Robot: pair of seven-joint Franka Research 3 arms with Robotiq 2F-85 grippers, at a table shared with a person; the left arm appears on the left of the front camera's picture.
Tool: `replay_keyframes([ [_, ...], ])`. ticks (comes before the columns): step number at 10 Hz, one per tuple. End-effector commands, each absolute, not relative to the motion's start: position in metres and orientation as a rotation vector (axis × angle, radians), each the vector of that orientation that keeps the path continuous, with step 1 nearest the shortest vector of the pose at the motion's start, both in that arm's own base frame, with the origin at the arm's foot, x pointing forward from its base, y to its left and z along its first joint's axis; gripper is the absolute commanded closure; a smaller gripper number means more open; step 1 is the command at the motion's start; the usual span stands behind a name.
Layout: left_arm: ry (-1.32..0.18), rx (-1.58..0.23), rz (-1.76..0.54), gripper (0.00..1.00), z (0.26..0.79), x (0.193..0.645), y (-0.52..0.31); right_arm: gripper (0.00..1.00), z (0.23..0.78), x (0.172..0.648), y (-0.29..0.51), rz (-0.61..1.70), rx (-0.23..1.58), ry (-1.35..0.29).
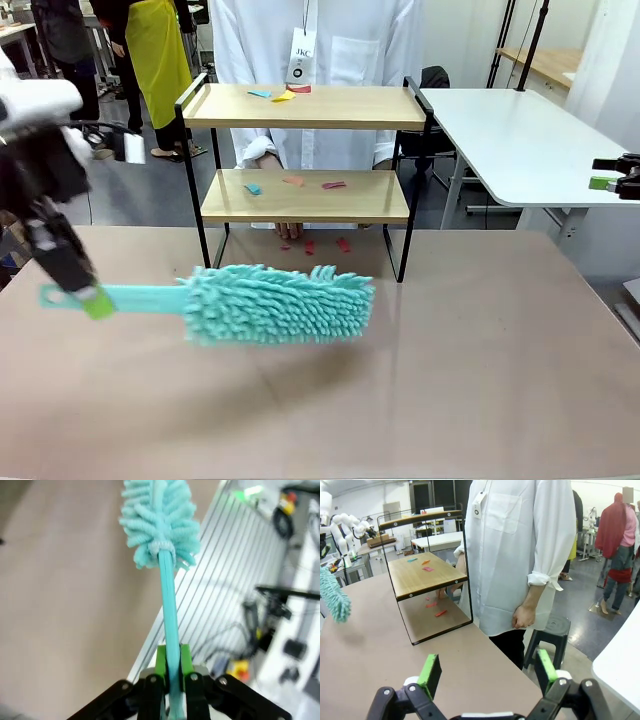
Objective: Clean the shelf.
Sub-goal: Clean the specific section of the Shelf indicated by the human with the Duster.
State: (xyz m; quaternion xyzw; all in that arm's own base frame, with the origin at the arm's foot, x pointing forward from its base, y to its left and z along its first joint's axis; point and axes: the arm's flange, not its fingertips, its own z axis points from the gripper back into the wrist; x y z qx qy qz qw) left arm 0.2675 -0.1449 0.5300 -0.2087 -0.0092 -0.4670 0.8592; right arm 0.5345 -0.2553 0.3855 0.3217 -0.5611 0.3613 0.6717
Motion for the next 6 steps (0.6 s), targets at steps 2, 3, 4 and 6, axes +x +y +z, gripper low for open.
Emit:
replay_keyframes([
  [2,-0.094,-0.498,-0.837,0.87,0.496,0.253,-0.185,0.00,0.387,0.536,-0.254,0.816,0.719,-1.264],
  [3,0.036,-0.471,-0.918,0.87,0.495,0.269,-0.188,0.00,0.387,0.536,-0.254,0.816,0.719,-1.264],
  [4,-0.085,-0.473,-0.850,0.87,0.503,0.254,-0.172,0.00,0.387,0.536,-0.254,0.816,0.719,-1.264],
  [6,-0.085,-0.473,-0.850,0.87,0.503,0.254,-0.172,0.00,0.387,0.536,-0.254,0.816,0.719,-1.264],
])
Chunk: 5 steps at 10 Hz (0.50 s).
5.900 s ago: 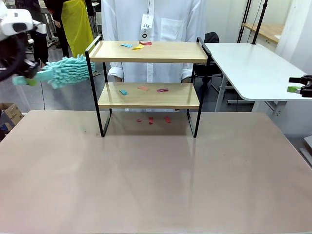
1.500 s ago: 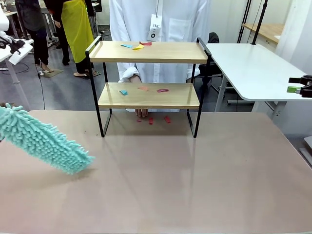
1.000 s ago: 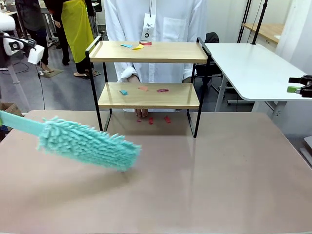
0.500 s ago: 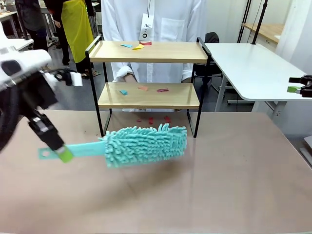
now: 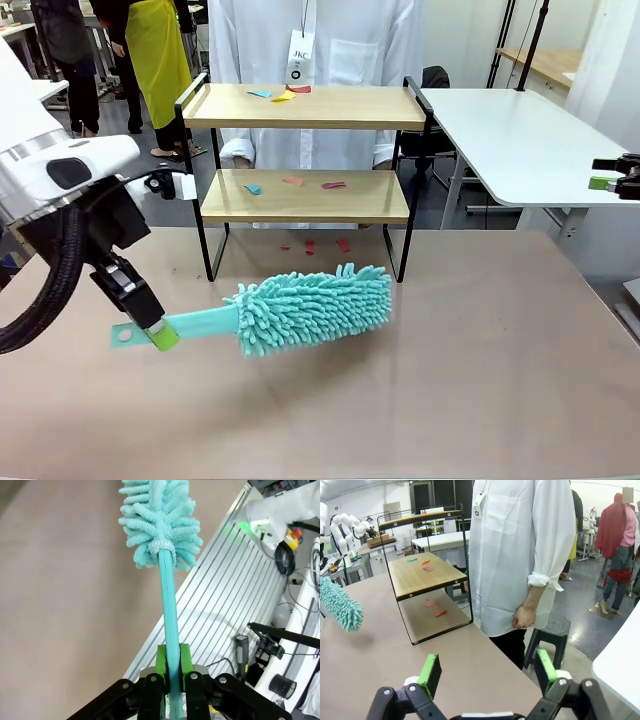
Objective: Clean the shelf.
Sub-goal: Clean the specific section of the Shelf indicated by the human with the Duster.
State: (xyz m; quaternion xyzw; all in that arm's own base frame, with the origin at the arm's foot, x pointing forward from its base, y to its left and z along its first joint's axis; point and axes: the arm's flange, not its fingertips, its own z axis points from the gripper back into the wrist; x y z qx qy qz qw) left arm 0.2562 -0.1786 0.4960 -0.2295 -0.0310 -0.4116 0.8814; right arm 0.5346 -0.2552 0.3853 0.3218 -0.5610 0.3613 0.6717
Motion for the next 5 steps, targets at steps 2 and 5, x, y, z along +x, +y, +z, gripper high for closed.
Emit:
replay_keyframes([
  [2,-0.096,-0.466,-0.840,0.87,0.486,0.254,-0.203,0.00,0.387,0.536,-0.254,0.816,0.719,-1.264],
  [5,-0.218,-0.481,-0.717,0.87,0.460,0.250,-0.227,0.00,0.387,0.536,-0.254,0.816,0.719,-1.264],
])
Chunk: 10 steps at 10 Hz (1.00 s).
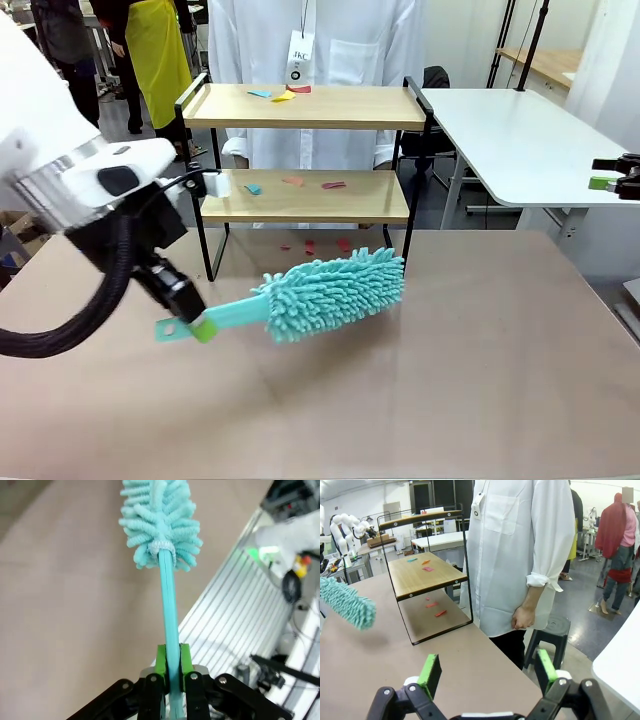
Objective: Clean the shelf.
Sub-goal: Clean the specific section of the Shelf indicated by the human with the Duster.
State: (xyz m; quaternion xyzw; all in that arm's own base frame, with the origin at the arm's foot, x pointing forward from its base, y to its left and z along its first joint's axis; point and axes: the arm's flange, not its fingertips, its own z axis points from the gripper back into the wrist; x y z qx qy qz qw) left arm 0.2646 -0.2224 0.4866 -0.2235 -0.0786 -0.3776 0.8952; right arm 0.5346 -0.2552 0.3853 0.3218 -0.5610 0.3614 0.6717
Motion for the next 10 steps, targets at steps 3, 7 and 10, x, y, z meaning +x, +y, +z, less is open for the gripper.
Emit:
replay_keyframes([
  [3,-0.257,-0.488,-0.639,0.87,0.434,0.259,-0.258,0.00,0.387,0.536,-0.254,0.816,0.719,-1.264],
  [7,-0.287,-0.494,-0.539,0.87,0.408,0.270,-0.288,0.00,0.387,0.536,-0.254,0.816,0.719,-1.264],
  [10,-0.384,-0.437,-0.427,0.87,0.393,0.280,-0.311,0.00,0.387,0.536,-0.254,0.816,0.719,-1.264],
])
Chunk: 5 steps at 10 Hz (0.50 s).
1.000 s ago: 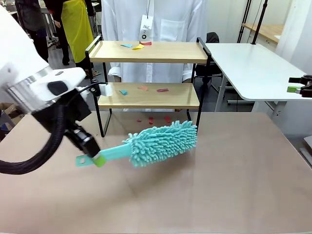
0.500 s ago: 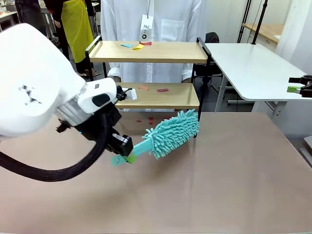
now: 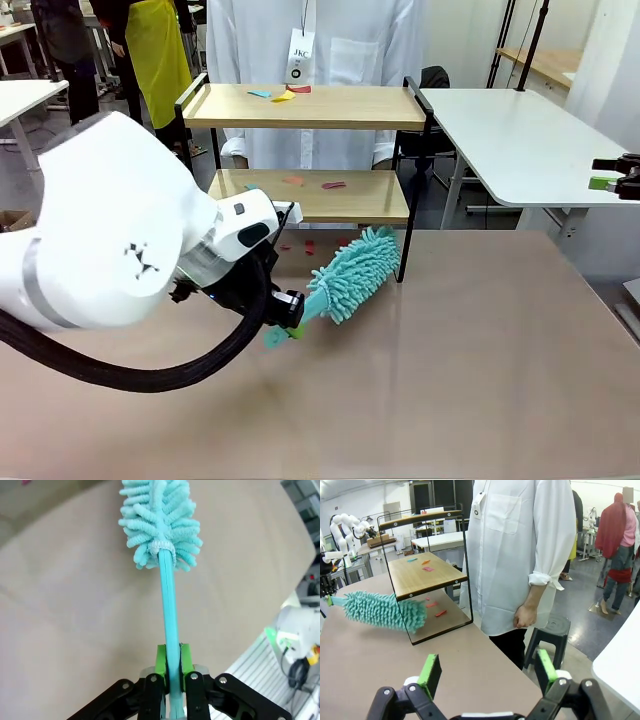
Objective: Clean the shelf.
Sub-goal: Clean the specific section of the Shelf indicated by the human with the Duster.
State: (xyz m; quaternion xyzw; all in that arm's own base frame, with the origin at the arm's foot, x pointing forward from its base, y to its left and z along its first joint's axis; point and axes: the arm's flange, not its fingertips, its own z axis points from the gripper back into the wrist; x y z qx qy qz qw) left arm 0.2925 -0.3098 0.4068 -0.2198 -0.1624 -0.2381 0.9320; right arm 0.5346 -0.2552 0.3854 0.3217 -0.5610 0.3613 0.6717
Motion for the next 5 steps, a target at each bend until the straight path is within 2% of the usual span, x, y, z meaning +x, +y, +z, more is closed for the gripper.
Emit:
replay_keyframes([
  [1,-0.382,-0.438,-0.385,0.87,0.386,0.283,-0.317,0.00,0.387,0.536,-0.254,0.816,0.719,-1.264],
  [5,-0.422,-0.524,-0.290,0.87,0.373,0.300,-0.347,0.00,0.387,0.536,-0.254,0.816,0.719,-1.264],
])
